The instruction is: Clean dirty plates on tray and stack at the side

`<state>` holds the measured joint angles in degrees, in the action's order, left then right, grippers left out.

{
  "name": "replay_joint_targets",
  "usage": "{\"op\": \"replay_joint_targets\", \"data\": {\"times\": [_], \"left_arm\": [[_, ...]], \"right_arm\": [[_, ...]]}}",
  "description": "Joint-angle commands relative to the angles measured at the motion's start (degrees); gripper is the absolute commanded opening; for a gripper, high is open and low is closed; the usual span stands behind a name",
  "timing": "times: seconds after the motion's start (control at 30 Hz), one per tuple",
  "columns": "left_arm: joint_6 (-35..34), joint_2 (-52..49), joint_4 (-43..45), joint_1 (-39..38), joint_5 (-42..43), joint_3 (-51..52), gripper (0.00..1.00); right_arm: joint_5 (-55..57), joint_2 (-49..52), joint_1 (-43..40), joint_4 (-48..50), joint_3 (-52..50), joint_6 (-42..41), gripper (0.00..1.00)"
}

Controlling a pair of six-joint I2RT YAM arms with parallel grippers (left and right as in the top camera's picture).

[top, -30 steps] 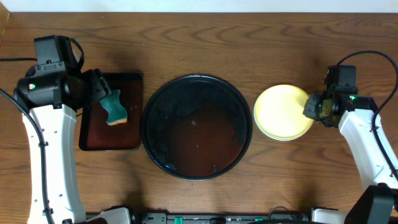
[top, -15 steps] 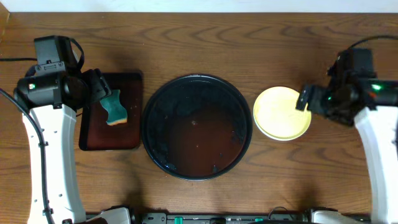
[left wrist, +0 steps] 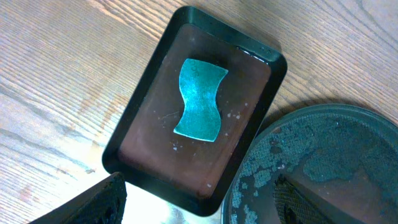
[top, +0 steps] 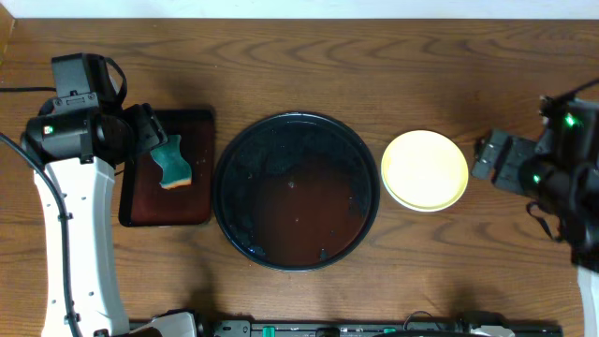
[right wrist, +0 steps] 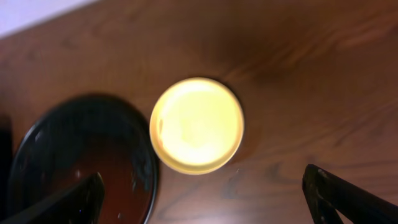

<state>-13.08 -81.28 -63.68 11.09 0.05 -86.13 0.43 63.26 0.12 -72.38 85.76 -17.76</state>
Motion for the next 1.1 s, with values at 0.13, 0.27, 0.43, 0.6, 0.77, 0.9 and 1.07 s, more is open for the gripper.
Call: {"op": "replay_joint_targets", "data": {"times": [0.13,0.27,0.43,0.6,0.77,0.9,1.07], "left_arm": [[0.4,0.0,-0.1,0.1,-0.1,-0.6,0.76],[0.4,0.0,-0.1,0.1,-0.1,-0.6,0.77],[0.4,0.0,-0.1,0.1,-0.1,-0.6,0.76],[0.4,0.0,-0.1,0.1,-0.1,-0.6,0.76],[0.4,0.0,-0.1,0.1,-0.1,-0.6,0.76],[0.4,0.0,-0.1,0.1,-0.1,-0.6,0.77],[0.4,0.0,-0.1,0.1,-0.1,-0.6,0.77]], "right_arm": [[5.1,-13.6,-1.4,12.2,-8.6,9.1,0.99],[4.4,-23.7,-3.2,24.8,-22.2,10.1,0.99],[-0.6,-36.3,-5.9,41.0,-41.7,10.2,0.99],[-2.5,-46.2,-6.6,54.6,-59.4,10.1,0.99],[-2.7,-53.6,-6.6,66.4,-73.1,10.1,0.99],[-4.5,-59.4,-6.6,71.8,-80.8,10.1,0.99],[-5.9,-63.0,-6.5,73.1,-85.2,10.1,0.99]]}}
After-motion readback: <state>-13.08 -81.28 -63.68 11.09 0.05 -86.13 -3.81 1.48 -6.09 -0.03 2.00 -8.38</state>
